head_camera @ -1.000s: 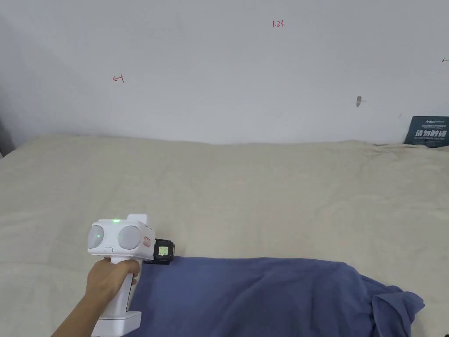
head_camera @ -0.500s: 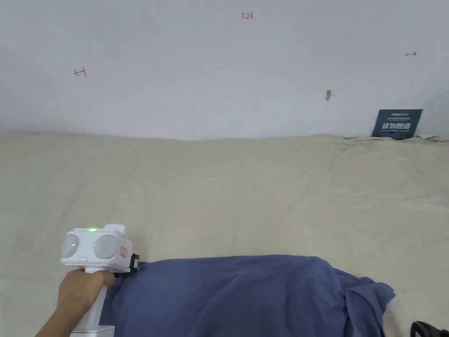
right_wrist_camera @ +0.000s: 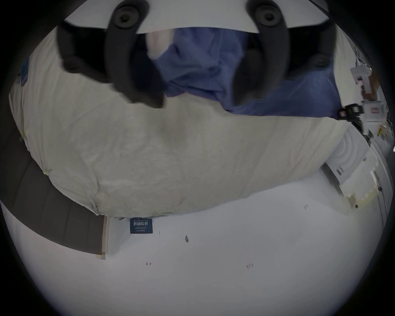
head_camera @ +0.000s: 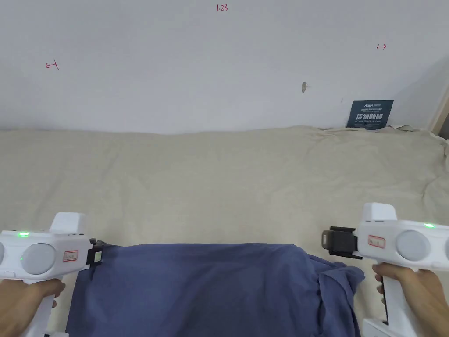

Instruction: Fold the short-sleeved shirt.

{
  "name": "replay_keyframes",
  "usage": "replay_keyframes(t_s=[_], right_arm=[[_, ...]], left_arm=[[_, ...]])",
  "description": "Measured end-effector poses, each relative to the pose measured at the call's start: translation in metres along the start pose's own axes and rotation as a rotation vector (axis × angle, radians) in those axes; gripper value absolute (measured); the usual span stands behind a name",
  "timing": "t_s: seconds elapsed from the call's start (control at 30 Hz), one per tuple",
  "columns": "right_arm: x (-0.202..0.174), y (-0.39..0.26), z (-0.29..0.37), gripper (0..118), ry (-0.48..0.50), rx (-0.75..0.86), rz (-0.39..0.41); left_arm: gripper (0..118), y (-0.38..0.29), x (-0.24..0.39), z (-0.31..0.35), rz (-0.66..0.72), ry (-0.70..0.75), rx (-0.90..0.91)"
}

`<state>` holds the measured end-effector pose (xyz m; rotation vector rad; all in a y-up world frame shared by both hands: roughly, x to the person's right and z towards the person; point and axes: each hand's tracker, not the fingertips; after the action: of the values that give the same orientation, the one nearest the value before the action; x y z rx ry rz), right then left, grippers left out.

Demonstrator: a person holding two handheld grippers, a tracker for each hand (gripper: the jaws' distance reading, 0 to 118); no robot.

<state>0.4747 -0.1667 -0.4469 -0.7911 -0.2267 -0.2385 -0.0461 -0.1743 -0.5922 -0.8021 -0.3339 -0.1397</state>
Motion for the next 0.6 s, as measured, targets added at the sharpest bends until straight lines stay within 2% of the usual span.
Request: replay_keyframes(t_s=[0.03,0.13,0.27,0.33,0.43,0.5,0.53,0.6], right_arm=[[0.001,0.005,-0.012,94,0.003,-0.03,0.004],[0.0,0.01,-0.036,94,-0.038,-0.085,-0.03],[-0.005,0.006,-0.058,94,-0.067,-0.178,0.007],[-0.006,0.0,-0.067,94,-0.076,-0.19,-0.019],[-0.008,-0.007,-0.077,90,-0.097,-0.235,0.003],[-0.008,-0.012,-0.08,72,-0.115,-0.247,0.024],[-0.007,-0.014,-0.082,50,-0.115,-0.26,0.034],[-0.002,-0.019,-0.088,36,-0.118,-0.263,0.016]], left_arm=[[2,0.0,0.002,0.006,-0.003,-0.001,0.002],[2,-0.003,0.001,0.015,-0.008,0.0,0.005],[2,-0.006,0.004,0.02,-0.01,-0.003,0.005],[2,-0.006,0.006,0.02,-0.016,0.0,0.001],[2,-0.006,0.003,0.015,-0.017,-0.001,0.0],[2,-0.008,0.005,0.015,-0.013,-0.007,-0.002],[2,-0.009,0.004,0.013,-0.012,-0.007,-0.001],[2,-0.011,0.003,0.01,-0.01,-0.011,-0.005]])
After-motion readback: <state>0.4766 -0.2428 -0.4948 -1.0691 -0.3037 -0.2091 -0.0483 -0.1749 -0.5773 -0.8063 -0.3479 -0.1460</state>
